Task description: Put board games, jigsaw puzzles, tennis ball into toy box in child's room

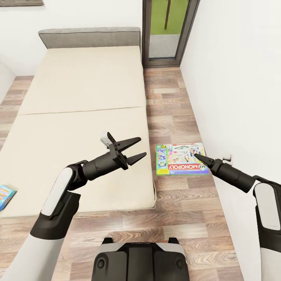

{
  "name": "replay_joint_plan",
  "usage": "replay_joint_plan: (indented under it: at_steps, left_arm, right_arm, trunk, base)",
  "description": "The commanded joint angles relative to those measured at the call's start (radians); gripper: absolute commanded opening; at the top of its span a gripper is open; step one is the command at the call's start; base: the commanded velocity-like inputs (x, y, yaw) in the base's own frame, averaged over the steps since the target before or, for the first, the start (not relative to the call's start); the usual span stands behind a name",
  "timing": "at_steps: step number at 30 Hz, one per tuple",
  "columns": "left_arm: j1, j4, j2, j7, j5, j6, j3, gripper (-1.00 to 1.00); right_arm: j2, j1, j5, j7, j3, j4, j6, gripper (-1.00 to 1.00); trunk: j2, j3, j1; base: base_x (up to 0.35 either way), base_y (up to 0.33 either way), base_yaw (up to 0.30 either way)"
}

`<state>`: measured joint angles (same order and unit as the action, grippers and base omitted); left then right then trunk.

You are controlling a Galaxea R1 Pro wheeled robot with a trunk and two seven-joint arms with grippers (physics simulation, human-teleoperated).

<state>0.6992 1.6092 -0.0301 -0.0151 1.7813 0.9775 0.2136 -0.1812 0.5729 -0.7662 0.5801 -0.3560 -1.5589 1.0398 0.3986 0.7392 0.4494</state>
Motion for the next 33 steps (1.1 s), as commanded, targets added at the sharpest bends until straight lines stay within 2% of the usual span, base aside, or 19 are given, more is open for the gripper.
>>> replay_joint_plan:
  at_steps: [1, 33]
  left_arm:
    - [0.001, 0.000, 0.000, 0.000, 0.000, 0.001, 0.001, 1.00]
    - [0.002, 0.000, 0.000, 0.000, 0.000, 0.003, 0.003, 1.00]
  right_arm:
    - [0.000, 0.001, 0.006, 0.008, -0.001, 0.000, 0.005, -1.00]
    - [0.000, -0.001, 0.008, 0.012, -0.001, -0.006, 0.006, -1.00]
  trunk:
    - [0.001, -0.001, 0.001]
    - [0.001, -0.053, 0.001]
  base:
    - [0.000, 0.000, 0.000]
    - [0.000, 0.000, 0.000]
